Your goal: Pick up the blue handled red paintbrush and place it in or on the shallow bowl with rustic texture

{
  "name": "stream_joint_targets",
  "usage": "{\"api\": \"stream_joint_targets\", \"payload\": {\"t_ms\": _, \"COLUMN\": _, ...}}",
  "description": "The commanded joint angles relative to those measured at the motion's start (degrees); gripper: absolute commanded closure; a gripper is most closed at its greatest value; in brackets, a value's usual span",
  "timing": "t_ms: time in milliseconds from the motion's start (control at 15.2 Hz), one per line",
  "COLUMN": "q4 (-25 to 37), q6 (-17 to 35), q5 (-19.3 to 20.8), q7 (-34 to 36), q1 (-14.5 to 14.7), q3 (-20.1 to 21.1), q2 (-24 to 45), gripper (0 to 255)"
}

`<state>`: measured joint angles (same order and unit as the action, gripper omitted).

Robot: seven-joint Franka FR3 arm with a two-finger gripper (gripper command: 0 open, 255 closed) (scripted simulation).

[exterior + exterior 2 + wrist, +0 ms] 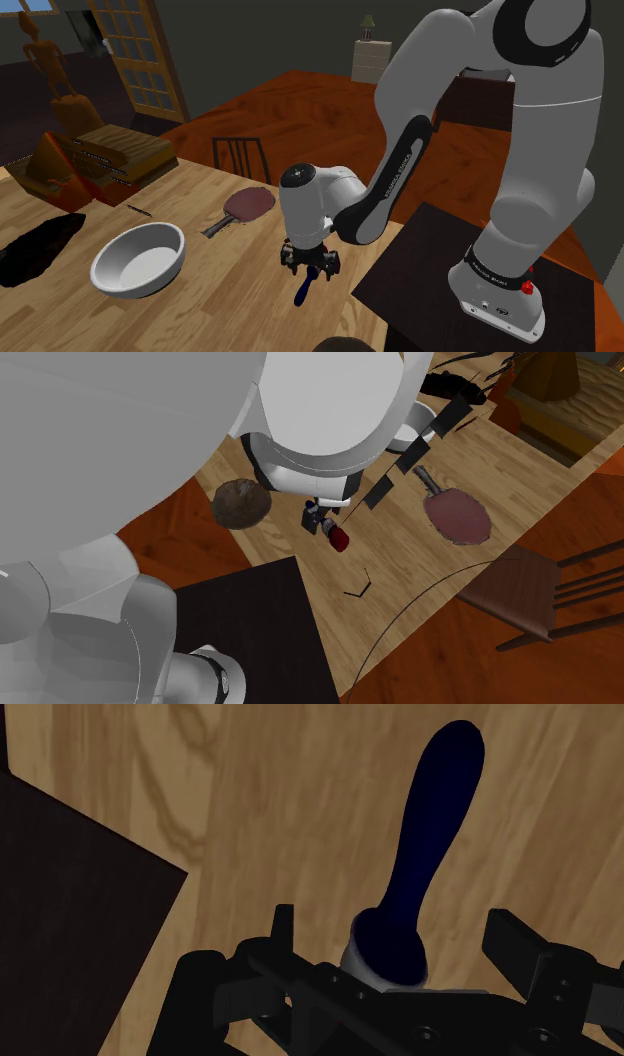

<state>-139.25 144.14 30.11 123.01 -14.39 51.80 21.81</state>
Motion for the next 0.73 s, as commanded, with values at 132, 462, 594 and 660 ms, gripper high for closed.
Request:
{"api": "stream_joint_targets", "payload": {"t_ms": 132, "q4": 0.0, "q6": 0.02, "q5": 0.05, "q7": 0.03, "q1": 0.03, "q3": -0.05, "q2": 0.03, "gripper": 0}}
{"api": "stream_joint_targets", "payload": {"t_ms": 462, "q4": 0.0, "q6": 0.02, "q5": 0.05, "q7": 0.03, "q1": 0.03, "q3": -0.05, "q2": 0.03, "gripper": 255}}
{"api": "stream_joint_targets", "payload": {"t_ms": 594, "q4": 0.01, "q6": 0.02, "q5": 0.05, "q7": 0.03, "q1": 0.04, "q3": -0.05, "q2": 0.03, "gripper": 255}}
{"api": "stream_joint_targets", "payload": {"t_ms": 660, "q4": 0.01, "q6": 0.02, "q5": 0.05, "q7": 0.03, "q1": 0.04, "q3": -0.05, "q2": 0.03, "gripper": 255}}
